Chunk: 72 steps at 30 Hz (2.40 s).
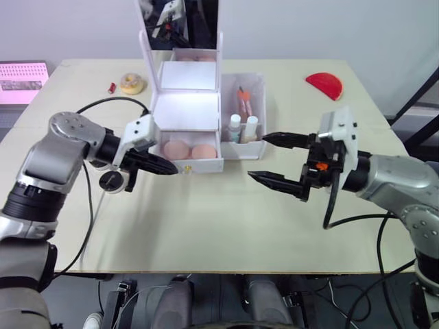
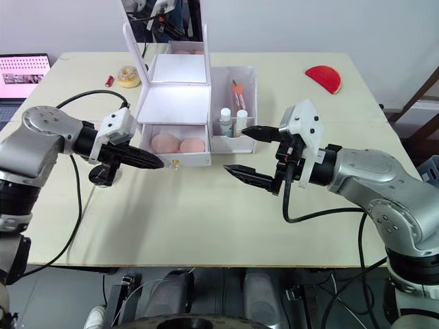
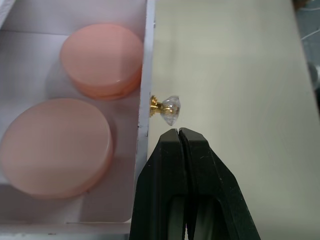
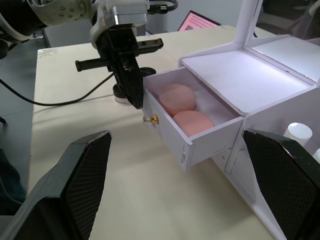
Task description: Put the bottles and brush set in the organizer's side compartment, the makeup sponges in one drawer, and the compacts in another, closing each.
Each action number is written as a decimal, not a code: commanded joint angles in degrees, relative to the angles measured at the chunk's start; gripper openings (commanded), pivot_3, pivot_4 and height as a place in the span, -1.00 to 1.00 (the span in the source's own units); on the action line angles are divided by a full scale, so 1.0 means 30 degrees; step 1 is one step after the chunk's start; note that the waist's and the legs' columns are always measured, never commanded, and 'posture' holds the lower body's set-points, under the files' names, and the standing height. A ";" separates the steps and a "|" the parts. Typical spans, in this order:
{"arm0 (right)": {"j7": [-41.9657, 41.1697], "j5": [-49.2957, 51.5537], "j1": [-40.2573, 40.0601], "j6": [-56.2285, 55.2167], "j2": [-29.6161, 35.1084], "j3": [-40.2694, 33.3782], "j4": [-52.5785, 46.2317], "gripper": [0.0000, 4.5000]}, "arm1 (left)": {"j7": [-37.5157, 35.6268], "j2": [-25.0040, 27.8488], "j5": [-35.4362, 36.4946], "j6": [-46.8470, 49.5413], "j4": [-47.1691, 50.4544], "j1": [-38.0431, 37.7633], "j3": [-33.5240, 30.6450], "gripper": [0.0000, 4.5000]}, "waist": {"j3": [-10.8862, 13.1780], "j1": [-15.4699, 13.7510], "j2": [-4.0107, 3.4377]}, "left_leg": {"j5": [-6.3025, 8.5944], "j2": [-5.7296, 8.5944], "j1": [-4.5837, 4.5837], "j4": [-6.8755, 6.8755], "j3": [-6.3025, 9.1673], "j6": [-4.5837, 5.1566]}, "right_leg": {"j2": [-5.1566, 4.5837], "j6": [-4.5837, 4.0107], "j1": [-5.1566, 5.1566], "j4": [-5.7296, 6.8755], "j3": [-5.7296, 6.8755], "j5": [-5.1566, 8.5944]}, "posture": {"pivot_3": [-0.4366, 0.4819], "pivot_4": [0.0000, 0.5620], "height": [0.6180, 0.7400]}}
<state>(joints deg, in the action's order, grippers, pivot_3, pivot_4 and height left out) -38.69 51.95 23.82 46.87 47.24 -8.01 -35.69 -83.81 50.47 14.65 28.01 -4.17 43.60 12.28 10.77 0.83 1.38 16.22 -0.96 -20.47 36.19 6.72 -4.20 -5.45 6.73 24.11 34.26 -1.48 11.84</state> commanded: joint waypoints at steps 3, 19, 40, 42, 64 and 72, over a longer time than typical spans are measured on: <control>-0.0105 0.0031 0.0431 -0.0207 0.0176 -0.0348 -0.0228 1.00 | 0.1126 -0.0196 -0.1167 -0.0724 -0.1262 0.0812 -0.0079 -0.98 | 0.0000 -0.0024 0.0000 | -0.0002 0.0000 0.0005 0.0021 0.0000 0.0001 | 0.0000 0.0001 -0.0014 0.0001 0.0001 -0.0003 | -0.05 -0.47 1.00; -0.0107 0.0068 0.0326 -0.0127 0.0179 -0.0312 -0.0323 1.00 | 0.4858 -0.2949 -0.3040 -0.1606 -0.4043 0.2055 -0.0233 -0.98 | 0.0000 0.0001 0.0000 | -0.0003 0.0002 -0.0008 0.0014 0.0001 0.0004 | -0.0001 0.0034 -0.0019 -0.0013 0.0002 -0.0014 | -0.05 -0.47 1.00; -0.0028 0.0200 0.0267 0.0065 0.0234 -0.0356 -0.0467 1.00 | 0.5775 -0.4347 -0.3540 -0.2014 -0.5743 0.2886 -0.0284 -0.98 | 0.0000 -0.0030 0.0001 | -0.0003 0.0002 -0.0001 0.0017 0.0001 0.0004 | -0.0001 0.0042 -0.0021 -0.0004 0.0002 -0.0021 | -0.05 -0.47 1.00; -0.0001 0.0261 0.0205 0.0109 0.0266 -0.0440 -0.0514 1.00 | 0.5746 -0.4323 -0.3541 -0.2007 -0.5734 0.2895 -0.0291 -0.98 | 0.0000 -0.0031 0.0001 | -0.0003 0.0002 -0.0001 0.0018 0.0001 0.0003 | -0.0001 0.0041 -0.0022 -0.0005 0.0003 -0.0022 | -0.05 -0.47 1.00; -0.3685 -0.2534 -1.0543 -0.2086 0.2107 -1.0356 0.3821 1.00 | 0.1347 0.3654 0.1683 -0.2307 -0.6810 -0.4550 -0.9159 0.77 | 0.0000 -0.0010 -0.0007 | 0.0037 0.0000 0.0027 -0.0013 -0.0009 0.0075 | -0.0001 0.0019 -0.0025 -0.0005 0.0003 0.0025 | -0.05 -0.47 1.00; -0.7224 -0.5328 -1.5218 -0.6559 0.1287 -1.3933 0.9190 1.00 | 0.3379 0.5780 0.0760 -0.6542 -1.2356 -0.8074 -1.2035 0.97 | -0.0016 0.0015 0.0017 | 0.0038 -0.0001 0.0043 -0.0002 -0.0014 0.0071 | -0.0008 0.0066 -0.0046 -0.0021 0.0003 0.0060 | -0.05 -0.47 1.00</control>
<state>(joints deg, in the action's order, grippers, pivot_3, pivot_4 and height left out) -58.17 37.09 -21.07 30.37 51.10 -45.75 -11.00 -74.95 66.02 17.46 11.48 -37.97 20.00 -20.97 10.73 0.88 1.43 16.34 -0.97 -20.33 36.13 6.67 -3.98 -5.48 6.93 23.98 34.18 -1.47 12.02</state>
